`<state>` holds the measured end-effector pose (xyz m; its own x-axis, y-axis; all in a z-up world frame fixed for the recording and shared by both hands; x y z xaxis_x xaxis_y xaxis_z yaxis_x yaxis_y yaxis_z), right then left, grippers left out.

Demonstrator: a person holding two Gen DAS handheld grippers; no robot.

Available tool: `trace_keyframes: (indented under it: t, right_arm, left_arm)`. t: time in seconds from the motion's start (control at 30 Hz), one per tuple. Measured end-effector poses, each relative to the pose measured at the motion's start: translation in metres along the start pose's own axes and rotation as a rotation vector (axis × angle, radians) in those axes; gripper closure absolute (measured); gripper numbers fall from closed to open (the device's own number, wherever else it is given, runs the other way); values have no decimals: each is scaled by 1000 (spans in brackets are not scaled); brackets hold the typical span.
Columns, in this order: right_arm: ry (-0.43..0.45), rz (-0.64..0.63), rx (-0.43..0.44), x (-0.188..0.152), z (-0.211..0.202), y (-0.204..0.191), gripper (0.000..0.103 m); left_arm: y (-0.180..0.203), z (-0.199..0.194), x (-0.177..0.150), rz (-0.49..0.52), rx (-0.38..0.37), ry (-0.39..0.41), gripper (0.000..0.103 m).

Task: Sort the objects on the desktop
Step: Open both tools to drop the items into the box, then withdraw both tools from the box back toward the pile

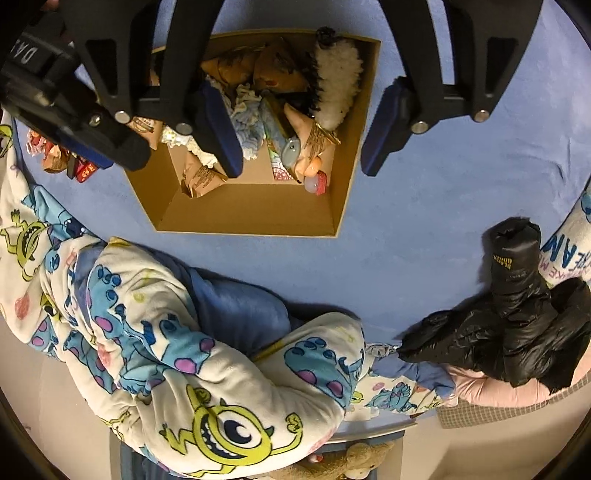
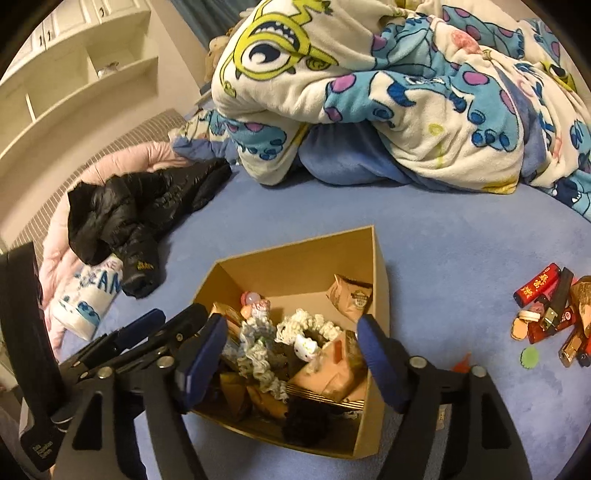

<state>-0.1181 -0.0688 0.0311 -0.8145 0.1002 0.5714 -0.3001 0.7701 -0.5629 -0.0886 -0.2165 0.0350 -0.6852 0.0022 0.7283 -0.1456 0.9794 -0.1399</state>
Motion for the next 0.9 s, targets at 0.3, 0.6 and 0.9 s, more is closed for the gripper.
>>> trace_keyframes:
  t: [0.3, 0.6, 0.9]
  right_arm:
    - [64, 3, 36, 13, -26, -11, 24]
    - [260, 55, -130, 43, -132, 74, 24]
    - [291, 190, -417, 29, -199, 233, 24]
  left_arm:
    - [22, -8, 13, 48, -44, 32, 10]
    - [60, -17, 28, 81, -150, 81, 7]
    - [104, -34, 44, 175, -221, 148, 1]
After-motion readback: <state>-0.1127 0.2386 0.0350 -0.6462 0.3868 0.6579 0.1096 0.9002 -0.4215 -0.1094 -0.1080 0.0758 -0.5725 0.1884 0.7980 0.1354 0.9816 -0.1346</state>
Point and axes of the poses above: each gripper's, at about its wrist camera, not at the fingertips, and z roughly the way its jaws point, y to its right, x to its top, the point moved 9 cm from there along z, roughly the way its jaws point, and after that the axes turned 15 degrees about z, right-handed, at the moved point
